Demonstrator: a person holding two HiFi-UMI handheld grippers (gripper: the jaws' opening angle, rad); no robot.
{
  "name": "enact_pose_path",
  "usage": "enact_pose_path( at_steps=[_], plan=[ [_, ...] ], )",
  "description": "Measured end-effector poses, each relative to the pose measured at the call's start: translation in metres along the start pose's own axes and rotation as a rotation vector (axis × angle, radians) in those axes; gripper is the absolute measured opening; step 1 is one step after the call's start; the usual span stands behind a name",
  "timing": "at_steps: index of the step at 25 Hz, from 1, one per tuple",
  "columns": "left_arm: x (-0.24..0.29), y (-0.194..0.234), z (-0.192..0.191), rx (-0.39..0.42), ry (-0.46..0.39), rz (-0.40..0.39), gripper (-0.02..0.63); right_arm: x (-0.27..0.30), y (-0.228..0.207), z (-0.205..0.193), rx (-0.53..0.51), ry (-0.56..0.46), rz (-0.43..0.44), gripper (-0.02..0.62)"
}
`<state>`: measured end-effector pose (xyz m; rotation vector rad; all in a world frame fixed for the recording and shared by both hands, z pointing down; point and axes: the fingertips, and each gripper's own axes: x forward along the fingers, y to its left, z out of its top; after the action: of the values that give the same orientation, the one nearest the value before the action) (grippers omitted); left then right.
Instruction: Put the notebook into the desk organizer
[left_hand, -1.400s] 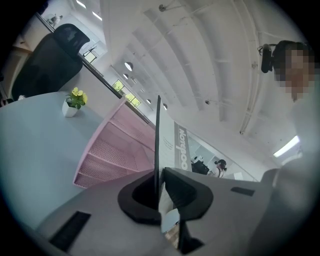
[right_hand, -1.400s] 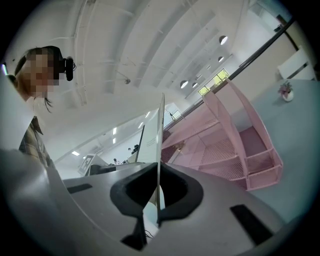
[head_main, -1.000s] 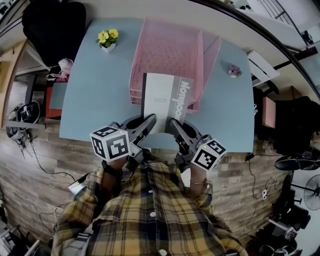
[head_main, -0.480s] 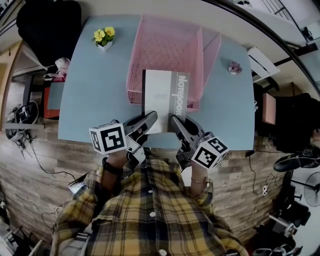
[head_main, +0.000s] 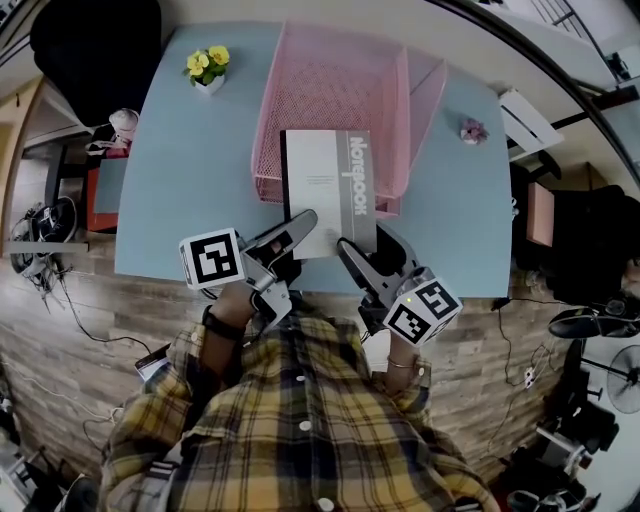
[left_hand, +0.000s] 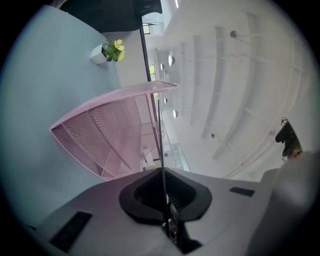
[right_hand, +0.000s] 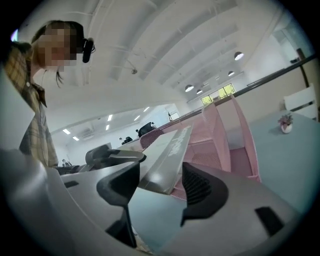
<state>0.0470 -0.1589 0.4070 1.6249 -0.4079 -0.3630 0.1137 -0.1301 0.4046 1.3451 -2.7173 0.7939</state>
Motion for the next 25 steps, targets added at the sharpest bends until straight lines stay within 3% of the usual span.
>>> enact_pose_path(
  at_steps=[7,13,18,22,25],
  plan=[
    [0.000,-0.001,0.008,-0.032,0.021,-0.025,0.005,-0.008,0.015,0.003,-0.259,-0.055,-0.004,0.320],
    [0.002,-0.001,0.011,-0.083,0.058,-0.056,0.005,-0.006,0.021,-0.002,-0.431,-0.034,-0.027,0.333],
    [0.006,-0.003,0.013,-0.095,0.103,-0.083,0.005,-0.003,0.017,-0.002,-0.474,-0.036,-0.075,0.334],
    [0.009,-0.004,0.019,-0.088,0.077,-0.090,0.011,-0.001,0.011,0.002,-0.444,-0.074,-0.125,0.334],
    [0.008,-0.007,0.022,-0.065,0.057,-0.096,0.080,-0.001,0.006,0.008,-0.423,-0.097,-0.152,0.334]
  ],
)
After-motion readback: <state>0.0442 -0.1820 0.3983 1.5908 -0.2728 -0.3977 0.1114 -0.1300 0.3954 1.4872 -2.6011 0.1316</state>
